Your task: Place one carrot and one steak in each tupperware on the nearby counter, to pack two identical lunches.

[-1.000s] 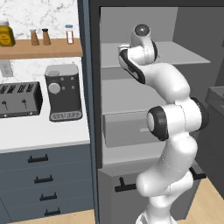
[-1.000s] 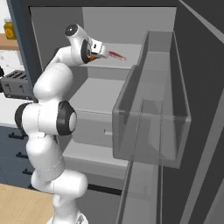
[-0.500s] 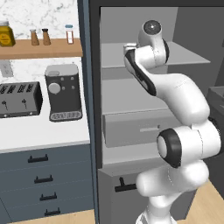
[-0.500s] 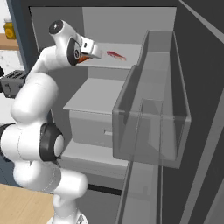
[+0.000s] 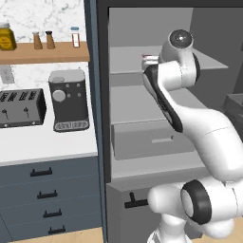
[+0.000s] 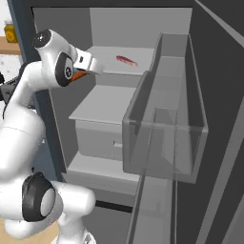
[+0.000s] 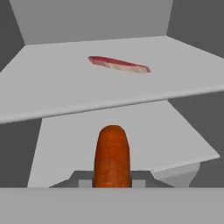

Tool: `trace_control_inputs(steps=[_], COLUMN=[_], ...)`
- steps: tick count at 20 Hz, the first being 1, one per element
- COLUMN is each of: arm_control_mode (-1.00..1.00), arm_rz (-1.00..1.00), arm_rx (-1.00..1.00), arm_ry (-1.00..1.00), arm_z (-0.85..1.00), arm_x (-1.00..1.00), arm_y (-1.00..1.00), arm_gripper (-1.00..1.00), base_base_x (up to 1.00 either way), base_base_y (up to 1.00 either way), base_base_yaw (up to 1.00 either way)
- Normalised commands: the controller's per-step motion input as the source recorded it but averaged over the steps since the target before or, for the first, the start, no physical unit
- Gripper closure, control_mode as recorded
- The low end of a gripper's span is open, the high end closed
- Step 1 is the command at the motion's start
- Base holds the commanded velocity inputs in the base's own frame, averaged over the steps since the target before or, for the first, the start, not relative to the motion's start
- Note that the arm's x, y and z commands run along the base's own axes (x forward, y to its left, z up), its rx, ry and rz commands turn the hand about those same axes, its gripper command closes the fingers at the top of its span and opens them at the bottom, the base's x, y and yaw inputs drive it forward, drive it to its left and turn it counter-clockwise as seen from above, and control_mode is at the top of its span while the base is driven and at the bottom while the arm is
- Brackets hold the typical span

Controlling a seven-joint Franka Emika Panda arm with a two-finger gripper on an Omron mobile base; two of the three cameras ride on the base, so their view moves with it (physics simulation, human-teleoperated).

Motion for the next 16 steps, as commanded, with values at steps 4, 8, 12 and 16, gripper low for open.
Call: trace_control_inputs(steps=[4, 8, 12, 16], arm_control_mode=[-1.00, -1.00, -1.00, -1.00], arm_rz=[0.00, 0.01, 0.05, 0.06], arm_rx=[0.00, 0.00, -0.01, -0.01], arm_ry=[0.00, 0.02, 0.03, 0.05], arm_z=[0.00, -0.06, -0.16, -0.19], arm_x=[-1.00, -1.00, -1.00, -1.00], arm_y=[0.01, 0.16, 0.39, 0.53], arm_gripper=[1.00, 1.00, 1.00, 1.00], base_base_x=[0.00, 0.00, 0.00, 0.00], base_base_y=[0.00, 0.00, 0.00, 0.00], base_base_yaw=[0.00, 0.00, 0.00, 0.00])
